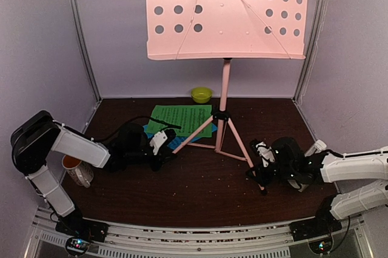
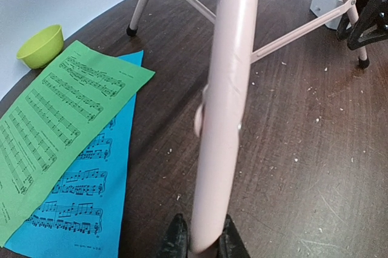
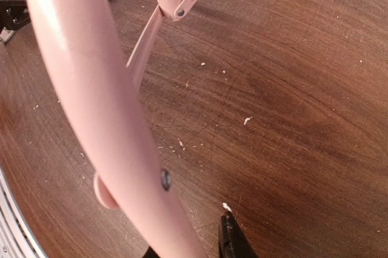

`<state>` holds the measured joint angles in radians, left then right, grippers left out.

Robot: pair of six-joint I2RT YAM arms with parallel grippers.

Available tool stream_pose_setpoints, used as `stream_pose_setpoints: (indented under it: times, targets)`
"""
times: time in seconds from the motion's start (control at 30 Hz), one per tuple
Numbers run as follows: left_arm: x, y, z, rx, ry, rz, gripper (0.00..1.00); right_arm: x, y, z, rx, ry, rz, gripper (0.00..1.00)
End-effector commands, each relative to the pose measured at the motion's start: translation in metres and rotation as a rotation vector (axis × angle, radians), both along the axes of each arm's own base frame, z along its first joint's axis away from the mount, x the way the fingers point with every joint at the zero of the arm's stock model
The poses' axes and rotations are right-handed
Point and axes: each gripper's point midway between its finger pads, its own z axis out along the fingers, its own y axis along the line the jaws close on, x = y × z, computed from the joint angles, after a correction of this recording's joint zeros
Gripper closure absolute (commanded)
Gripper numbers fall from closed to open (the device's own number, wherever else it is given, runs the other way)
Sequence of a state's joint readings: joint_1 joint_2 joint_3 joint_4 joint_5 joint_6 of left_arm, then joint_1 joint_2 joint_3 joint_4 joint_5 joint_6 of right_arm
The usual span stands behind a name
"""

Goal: Set up the instrument practice props

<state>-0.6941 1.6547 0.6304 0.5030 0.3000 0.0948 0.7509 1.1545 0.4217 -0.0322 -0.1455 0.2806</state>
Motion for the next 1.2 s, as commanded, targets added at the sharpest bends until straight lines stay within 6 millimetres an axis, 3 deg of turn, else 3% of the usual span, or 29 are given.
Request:
stream_pose_setpoints:
  times: [0.0, 0.1, 0.3, 0.57, 0.7, 0.77, 0.93, 1.03, 1.17]
  targets:
    - [0.016, 0.076, -0.065, 0.189, 0.201, 0.303, 1.0, 0.004, -0.063, -0.037, -0.11, 0.166, -0.401, 1.0]
    - [0.014, 0.073, -0.067, 0.203, 0.196, 0.289, 1.0, 0.005, -0.057, -0.036, -0.138, 0.169, -0.373, 1.0]
    - [0.013, 0.09, -0.048, 0.226, 0.221, 0.382, 1.0, -0.013, -0.076, -0.032, -0.149, 0.208, -0.425, 1.0]
    - [0.011, 0.102, -0.081, 0.331, 0.355, 0.459, 1.0, -0.028, -0.089, -0.043, -0.148, 0.243, -0.463, 1.0]
    - [0.005, 0.094, -0.082, 0.287, 0.33, 0.393, 1.0, -0.018, -0.078, -0.034, -0.11, 0.206, -0.435, 0.98]
    - [0.003, 0.087, -0.075, 0.263, 0.29, 0.345, 0.98, -0.011, -0.068, -0.026, -0.096, 0.181, -0.398, 0.9]
    - [0.002, 0.07, -0.054, 0.228, 0.23, 0.264, 0.7, 0.001, -0.042, 0.001, -0.027, 0.112, -0.292, 0.52]
    - [0.0, 0.051, -0.033, 0.193, 0.173, 0.193, 0.58, 0.004, -0.029, 0.019, 0.015, 0.07, -0.23, 0.41]
    - [-0.001, 0.029, -0.013, 0.163, 0.124, 0.119, 0.51, 0.01, -0.014, 0.032, 0.021, 0.04, -0.158, 0.37]
